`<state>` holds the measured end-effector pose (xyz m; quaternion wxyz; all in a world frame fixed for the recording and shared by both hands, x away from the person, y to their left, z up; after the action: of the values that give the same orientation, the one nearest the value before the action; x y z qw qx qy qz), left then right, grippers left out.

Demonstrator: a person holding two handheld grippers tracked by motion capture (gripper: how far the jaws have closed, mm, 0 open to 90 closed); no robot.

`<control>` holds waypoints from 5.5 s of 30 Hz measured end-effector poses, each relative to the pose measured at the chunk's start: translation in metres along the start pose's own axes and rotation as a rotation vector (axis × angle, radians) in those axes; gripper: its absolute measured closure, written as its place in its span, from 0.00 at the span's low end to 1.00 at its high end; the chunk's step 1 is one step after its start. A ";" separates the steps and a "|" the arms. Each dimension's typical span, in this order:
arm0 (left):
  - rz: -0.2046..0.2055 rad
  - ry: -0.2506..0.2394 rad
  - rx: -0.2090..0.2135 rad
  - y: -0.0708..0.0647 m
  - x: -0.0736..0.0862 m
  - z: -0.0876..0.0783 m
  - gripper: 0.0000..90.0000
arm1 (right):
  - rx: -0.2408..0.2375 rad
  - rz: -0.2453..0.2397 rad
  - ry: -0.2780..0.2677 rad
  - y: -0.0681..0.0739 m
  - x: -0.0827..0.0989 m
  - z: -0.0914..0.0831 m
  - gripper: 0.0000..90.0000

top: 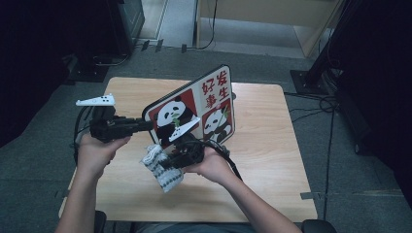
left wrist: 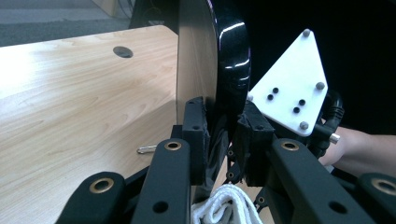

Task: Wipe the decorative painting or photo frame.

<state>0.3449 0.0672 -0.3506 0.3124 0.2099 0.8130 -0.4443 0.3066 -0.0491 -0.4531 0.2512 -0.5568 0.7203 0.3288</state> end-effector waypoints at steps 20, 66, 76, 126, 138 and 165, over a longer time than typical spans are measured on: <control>0.005 0.004 0.001 0.000 0.001 0.000 0.85 | 0.009 -0.005 0.019 0.000 0.031 0.017 0.86; 0.007 -0.001 0.002 0.001 0.001 0.000 0.84 | 0.023 -0.022 -0.001 -0.003 0.041 -0.018 0.87; 0.007 -0.004 0.001 0.001 0.001 -0.001 0.84 | 0.030 -0.027 -0.048 -0.003 0.021 -0.044 0.87; 0.029 -0.045 -0.004 0.001 0.002 0.001 0.85 | 0.271 -0.095 -0.134 -0.040 -0.150 -0.131 0.86; 0.035 -0.048 -0.007 0.002 0.002 0.001 0.86 | 0.291 -0.087 -0.109 -0.046 -0.156 -0.116 0.84; 0.052 -0.051 -0.015 0.001 0.002 0.001 0.86 | 0.330 -0.124 -0.071 -0.047 -0.161 -0.096 0.85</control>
<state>0.3445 0.0671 -0.3532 0.3463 0.2172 0.8022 -0.4351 0.3936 -0.0262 -0.2822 0.3841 -0.5394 0.7195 0.2094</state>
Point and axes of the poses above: each handheld gripper's, and its own axes: z roughly forward along the jaws, x roughly out of its underside, y roughly to its left, the point moved 8 cm from there along z, roughly forward along the jaws, and after that the axes turned 14 degrees about -z, right-handed, at the moved point
